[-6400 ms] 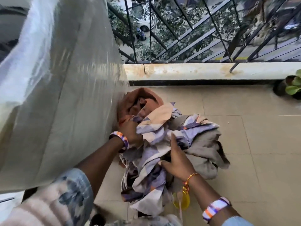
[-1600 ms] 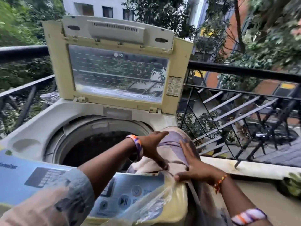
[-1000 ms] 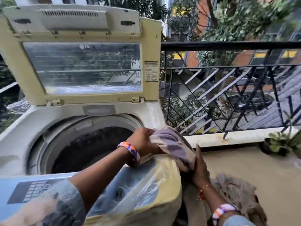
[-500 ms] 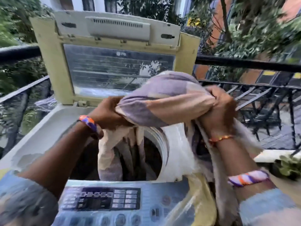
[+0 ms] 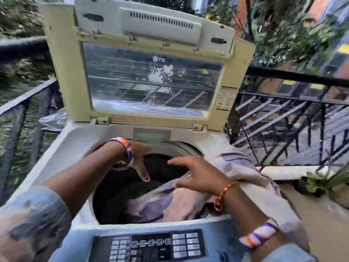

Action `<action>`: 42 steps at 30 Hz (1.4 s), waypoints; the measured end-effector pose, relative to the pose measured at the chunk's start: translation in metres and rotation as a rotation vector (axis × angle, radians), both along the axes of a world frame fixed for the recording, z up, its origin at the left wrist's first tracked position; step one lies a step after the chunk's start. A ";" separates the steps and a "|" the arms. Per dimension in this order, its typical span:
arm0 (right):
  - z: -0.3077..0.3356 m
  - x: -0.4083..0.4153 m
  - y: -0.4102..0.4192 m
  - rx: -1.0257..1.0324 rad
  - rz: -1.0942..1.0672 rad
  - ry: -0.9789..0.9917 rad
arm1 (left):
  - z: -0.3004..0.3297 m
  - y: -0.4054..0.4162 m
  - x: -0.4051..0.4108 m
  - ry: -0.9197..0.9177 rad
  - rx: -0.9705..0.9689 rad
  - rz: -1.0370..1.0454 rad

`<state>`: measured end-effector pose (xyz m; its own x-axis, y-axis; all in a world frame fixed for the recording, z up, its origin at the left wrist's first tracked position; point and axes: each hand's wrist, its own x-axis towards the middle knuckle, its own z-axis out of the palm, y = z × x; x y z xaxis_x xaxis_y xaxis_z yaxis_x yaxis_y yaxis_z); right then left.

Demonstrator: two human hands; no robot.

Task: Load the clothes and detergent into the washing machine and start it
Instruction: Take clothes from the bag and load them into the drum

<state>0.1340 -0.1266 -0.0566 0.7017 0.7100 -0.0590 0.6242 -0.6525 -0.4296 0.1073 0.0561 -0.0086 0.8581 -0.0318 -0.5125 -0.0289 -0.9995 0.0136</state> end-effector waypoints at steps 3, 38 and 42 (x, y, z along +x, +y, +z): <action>0.011 0.009 -0.036 0.147 -0.262 -0.229 | -0.019 -0.010 0.019 -0.069 -0.186 -0.081; -0.032 -0.013 -0.158 0.649 -0.898 -0.167 | 0.022 -0.068 0.042 -0.535 -0.991 -0.503; 0.004 -0.001 -0.116 0.635 -0.928 -0.471 | -0.003 -0.025 0.042 -0.634 -0.822 -0.355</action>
<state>0.1327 -0.2427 -0.0526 0.8170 -0.2625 0.5134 0.2130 -0.6900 -0.6917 0.1493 0.0308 -0.0113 0.8329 -0.4591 0.3091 -0.5501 -0.6255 0.5533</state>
